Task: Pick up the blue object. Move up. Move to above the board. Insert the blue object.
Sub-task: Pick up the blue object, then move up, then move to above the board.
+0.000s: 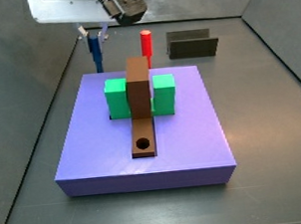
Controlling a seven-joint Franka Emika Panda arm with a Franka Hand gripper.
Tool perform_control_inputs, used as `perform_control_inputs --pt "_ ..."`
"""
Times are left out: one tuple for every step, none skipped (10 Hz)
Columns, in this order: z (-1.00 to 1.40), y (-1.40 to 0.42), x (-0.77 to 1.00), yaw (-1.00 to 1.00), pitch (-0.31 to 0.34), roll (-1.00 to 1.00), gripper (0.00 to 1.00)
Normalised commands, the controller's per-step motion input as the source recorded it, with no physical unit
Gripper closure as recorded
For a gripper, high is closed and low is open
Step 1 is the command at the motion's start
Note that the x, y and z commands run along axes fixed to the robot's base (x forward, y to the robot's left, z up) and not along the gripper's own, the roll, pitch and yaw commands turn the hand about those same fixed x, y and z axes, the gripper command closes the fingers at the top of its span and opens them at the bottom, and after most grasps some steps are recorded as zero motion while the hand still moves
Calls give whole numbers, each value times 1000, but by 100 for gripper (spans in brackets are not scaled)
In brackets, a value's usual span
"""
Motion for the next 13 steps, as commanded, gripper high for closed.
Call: perform_control_inputs --pt "0 0 0 0 0 0 100" --pt "0 0 0 0 0 0 100" --pt "0 0 0 0 0 0 100" --pt "0 0 0 0 0 0 100" --pt "0 0 0 0 0 0 100" --pt "0 0 0 0 0 0 100" --pt "833 0 0 0 0 0 100" --pt "824 32 -5 18 10 1 100" --pt "676 27 -55 19 60 -8 100" --pt "304 4 -23 5 36 -43 100" --pt "1400 0 0 0 0 0 100" --pt "1400 -2 5 -5 -2 -3 100" --pt "1400 -6 -58 -5 19 -28 100"
